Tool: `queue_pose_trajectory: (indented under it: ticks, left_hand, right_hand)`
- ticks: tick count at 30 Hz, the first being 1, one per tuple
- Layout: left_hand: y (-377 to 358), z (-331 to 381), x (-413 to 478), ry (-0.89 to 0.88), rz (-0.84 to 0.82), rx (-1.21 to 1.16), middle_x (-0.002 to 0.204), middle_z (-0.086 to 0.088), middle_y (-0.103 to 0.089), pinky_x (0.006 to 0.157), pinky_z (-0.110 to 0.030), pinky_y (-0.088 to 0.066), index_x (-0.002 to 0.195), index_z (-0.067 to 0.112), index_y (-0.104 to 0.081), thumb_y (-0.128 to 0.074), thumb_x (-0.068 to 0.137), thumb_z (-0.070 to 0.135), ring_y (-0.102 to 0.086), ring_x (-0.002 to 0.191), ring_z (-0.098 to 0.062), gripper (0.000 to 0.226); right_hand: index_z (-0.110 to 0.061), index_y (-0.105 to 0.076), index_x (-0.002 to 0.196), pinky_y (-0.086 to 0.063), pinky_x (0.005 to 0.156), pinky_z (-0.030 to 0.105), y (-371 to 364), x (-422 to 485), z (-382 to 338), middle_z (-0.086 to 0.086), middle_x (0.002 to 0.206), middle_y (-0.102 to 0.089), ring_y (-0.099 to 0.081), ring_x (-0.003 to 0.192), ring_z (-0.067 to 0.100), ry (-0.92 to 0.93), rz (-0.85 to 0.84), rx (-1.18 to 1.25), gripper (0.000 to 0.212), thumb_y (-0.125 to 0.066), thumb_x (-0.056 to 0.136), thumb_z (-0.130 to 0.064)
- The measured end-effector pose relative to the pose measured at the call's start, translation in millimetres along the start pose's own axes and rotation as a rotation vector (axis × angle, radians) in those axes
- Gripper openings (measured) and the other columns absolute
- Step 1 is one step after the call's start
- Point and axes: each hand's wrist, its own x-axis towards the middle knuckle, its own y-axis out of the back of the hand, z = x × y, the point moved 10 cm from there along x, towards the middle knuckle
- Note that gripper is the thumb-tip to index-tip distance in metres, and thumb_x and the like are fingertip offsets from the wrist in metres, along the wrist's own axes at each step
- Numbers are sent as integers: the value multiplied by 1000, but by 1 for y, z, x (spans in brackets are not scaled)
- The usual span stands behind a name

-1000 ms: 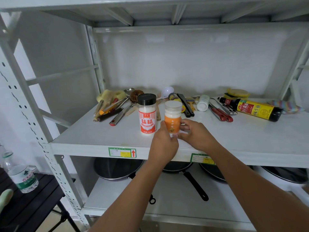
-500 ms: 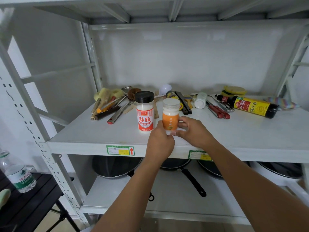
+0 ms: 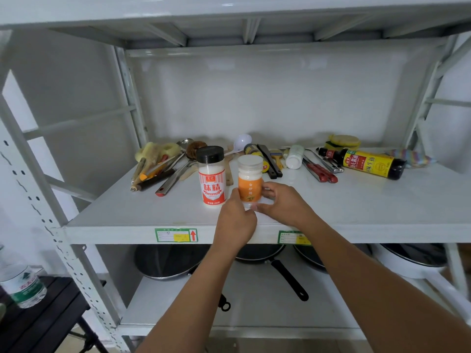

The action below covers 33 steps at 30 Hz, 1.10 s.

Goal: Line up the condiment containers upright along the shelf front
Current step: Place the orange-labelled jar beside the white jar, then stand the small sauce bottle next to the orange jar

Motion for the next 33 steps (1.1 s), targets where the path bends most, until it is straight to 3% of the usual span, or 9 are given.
queue_pose_trajectory:
  ticks: [4, 10, 12, 16, 19, 22, 26, 31, 33]
  left_hand:
    - [2, 0, -17, 6, -22, -12, 145, -6, -56, 92, -20, -35, 153, 14, -40, -55, 100, 3, -53, 133, -25, 55]
    - [9, 9, -38, -30, 32, -6, 147, -4, -53, 107, -30, -44, 150, 16, -45, -60, 96, 1, -50, 136, -23, 57]
    - [11, 22, -41, -125, 48, 1, 135, -1, -57, 105, -30, -49, 143, 17, -50, -60, 94, 1, -55, 124, -18, 52]
    - [4, 58, -36, -379, -49, 65, 108, 6, -60, 82, -27, -55, 129, 22, -57, -62, 95, 9, -59, 94, -9, 36]
    - [-10, 72, -24, -475, -156, 128, 92, 5, -64, 70, -34, -55, 118, 23, -60, -62, 97, 16, -60, 78, -10, 23]
    - [-23, 62, -15, -434, -215, 55, 75, -3, -65, 64, -35, -52, 99, 19, -65, -64, 95, 14, -58, 71, -15, 7]
    - [-24, 43, -10, -393, -187, -94, 78, -3, -68, 63, -11, -45, 90, 16, -68, -66, 94, 7, -58, 67, -4, 10]
    - [-27, 39, -5, -378, -243, -211, 76, -9, -69, 66, -28, -53, 87, 12, -68, -64, 95, 5, -63, 69, -21, 11]
    - [-26, 37, -3, -384, -258, -261, 72, -6, -68, 62, -26, -50, 84, 9, -67, -62, 96, 4, -60, 63, -17, 14]
  right_hand:
    - [-25, -63, 138, -51, 109, 35, 14, -13, 9, -8, 133, -70, -64, 123, 5, -55, 77, -20, 70, -89, 75, -41]
    - [-21, -66, 132, -51, 95, 22, 38, -40, 15, -1, 125, -74, -68, 111, 10, -117, 114, 16, 51, -84, 84, -26]
    - [-21, -67, 130, -51, 92, 21, 47, -47, 16, 1, 122, -74, -69, 108, 11, -128, 143, 23, 45, -80, 86, -21]
    - [-23, -69, 124, -54, 98, 28, 57, -61, 13, -2, 117, -74, -68, 106, 10, -124, 176, -3, 36, -75, 89, -15]
    - [-25, -69, 121, -53, 99, 28, 59, -66, 11, -5, 117, -73, -68, 106, 9, -105, 170, -39, 33, -72, 90, -12]
    - [-27, -70, 122, -49, 94, 23, 65, -59, 12, -7, 122, -71, -66, 108, 10, -108, 145, -73, 35, -67, 93, -9]
    - [-28, -69, 125, -52, 97, 31, 67, -31, 21, -6, 124, -68, -64, 104, 13, -118, 141, -156, 35, -65, 95, -12]
    - [-22, -68, 127, -52, 93, 34, 61, 19, 24, -2, 120, -65, -63, 101, 15, -64, 194, -142, 38, -63, 93, -7]
    - [-18, -70, 121, -53, 91, 36, 56, 42, 25, 0, 115, -68, -64, 99, 20, -56, 197, -140, 35, -61, 91, -3]
